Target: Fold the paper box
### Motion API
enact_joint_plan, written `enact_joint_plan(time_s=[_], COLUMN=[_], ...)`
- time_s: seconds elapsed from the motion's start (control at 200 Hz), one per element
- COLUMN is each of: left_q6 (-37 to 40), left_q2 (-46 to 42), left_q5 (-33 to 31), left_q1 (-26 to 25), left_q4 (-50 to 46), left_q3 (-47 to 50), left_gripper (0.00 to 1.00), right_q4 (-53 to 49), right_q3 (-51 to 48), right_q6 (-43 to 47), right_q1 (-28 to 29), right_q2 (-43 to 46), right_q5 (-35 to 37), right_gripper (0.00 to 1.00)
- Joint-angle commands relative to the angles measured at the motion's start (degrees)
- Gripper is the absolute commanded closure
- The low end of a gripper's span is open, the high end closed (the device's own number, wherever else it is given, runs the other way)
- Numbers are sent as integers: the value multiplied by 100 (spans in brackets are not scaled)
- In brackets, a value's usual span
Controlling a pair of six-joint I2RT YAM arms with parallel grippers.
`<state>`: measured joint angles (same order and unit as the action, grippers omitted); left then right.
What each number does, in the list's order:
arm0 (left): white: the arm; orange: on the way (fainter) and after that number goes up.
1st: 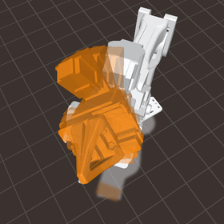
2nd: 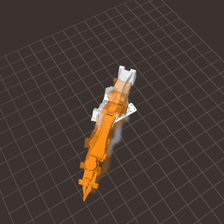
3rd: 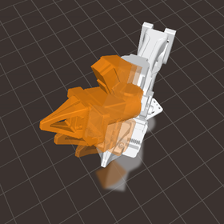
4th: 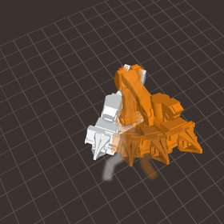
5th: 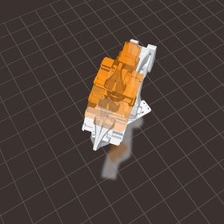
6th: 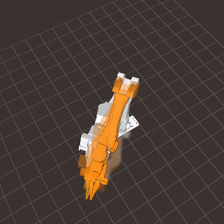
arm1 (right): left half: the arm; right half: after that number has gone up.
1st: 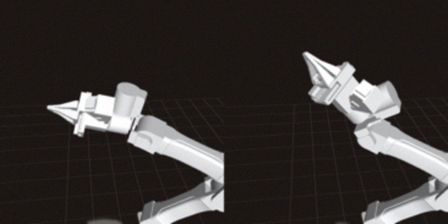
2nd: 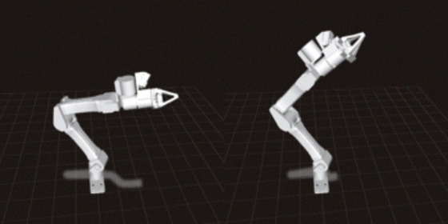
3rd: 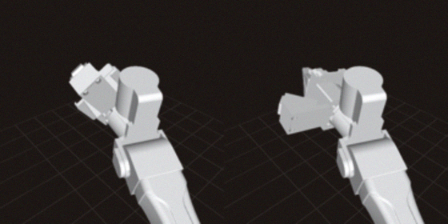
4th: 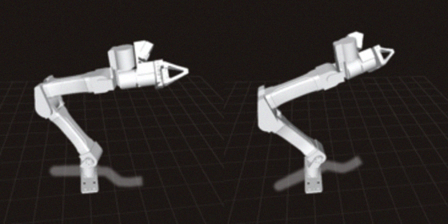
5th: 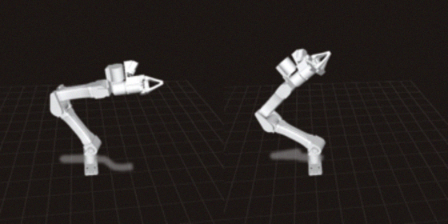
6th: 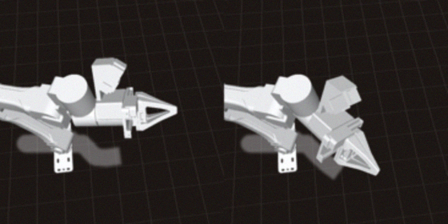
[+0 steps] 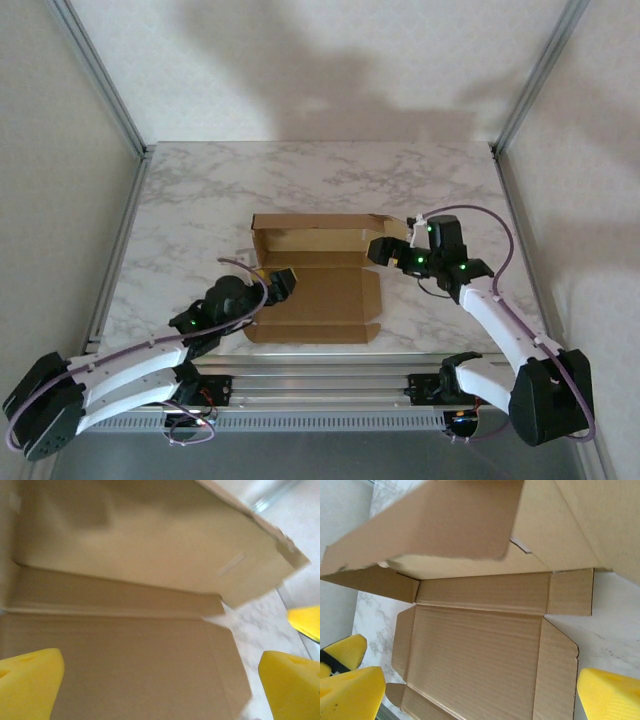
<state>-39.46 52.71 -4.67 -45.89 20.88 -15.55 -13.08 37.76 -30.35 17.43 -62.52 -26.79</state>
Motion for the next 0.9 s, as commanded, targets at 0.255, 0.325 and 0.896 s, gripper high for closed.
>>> enact_joint_plan(time_s=[0.255, 0.325, 0.896], left_q6=[-850, -950, -1601], left_q2=[2058, 2403, 3659], left_q5=[223, 109, -43], left_q1=[-1022, -1153, -1300], left_q4=[1987, 2068, 2016], left_q3=[-480, -655, -1273], left_gripper=[1, 1, 1], right_q4=[2155, 2537, 3968], right_q3=[-1032, -1157, -1245], right_q6=[-697, -813, -1508], right_q1=[236, 291, 604], right_q2=[-409, -567, -1578], right_q5=[473, 697, 1924], right_gripper=[1, 1, 2])
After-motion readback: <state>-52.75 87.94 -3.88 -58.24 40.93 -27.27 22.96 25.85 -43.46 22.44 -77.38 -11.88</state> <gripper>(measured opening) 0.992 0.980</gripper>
